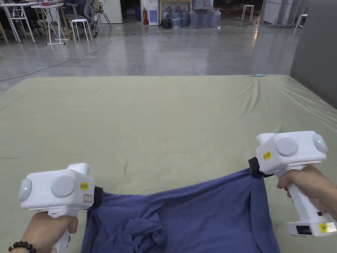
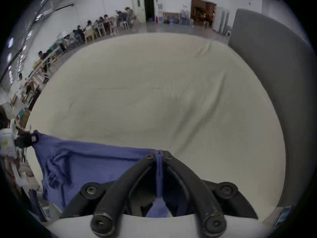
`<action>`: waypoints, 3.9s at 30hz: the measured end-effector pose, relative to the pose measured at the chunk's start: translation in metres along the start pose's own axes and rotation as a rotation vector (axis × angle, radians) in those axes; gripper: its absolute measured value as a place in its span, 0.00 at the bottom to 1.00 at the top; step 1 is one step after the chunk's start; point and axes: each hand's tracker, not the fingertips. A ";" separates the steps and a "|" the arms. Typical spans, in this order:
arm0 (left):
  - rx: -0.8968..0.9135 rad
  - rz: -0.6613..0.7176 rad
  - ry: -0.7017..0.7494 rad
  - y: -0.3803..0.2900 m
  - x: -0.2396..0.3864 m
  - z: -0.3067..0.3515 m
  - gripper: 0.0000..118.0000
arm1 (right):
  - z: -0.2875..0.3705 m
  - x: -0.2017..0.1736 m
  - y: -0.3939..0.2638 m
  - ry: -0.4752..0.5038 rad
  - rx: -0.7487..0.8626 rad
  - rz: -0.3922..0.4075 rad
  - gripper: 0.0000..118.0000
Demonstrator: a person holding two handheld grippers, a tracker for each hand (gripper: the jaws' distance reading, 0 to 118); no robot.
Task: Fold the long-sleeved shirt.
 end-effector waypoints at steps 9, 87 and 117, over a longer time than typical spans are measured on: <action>0.101 -0.054 -0.062 -0.031 0.006 0.064 0.00 | 0.111 -0.021 -0.111 0.032 0.094 0.088 0.00; -0.211 0.345 -0.776 -0.300 0.221 -0.113 0.22 | 0.129 -0.079 -0.197 0.074 0.032 0.155 0.00; -0.092 0.328 -0.473 -0.210 0.124 0.023 0.21 | 0.134 -0.096 -0.185 0.109 0.067 0.182 0.00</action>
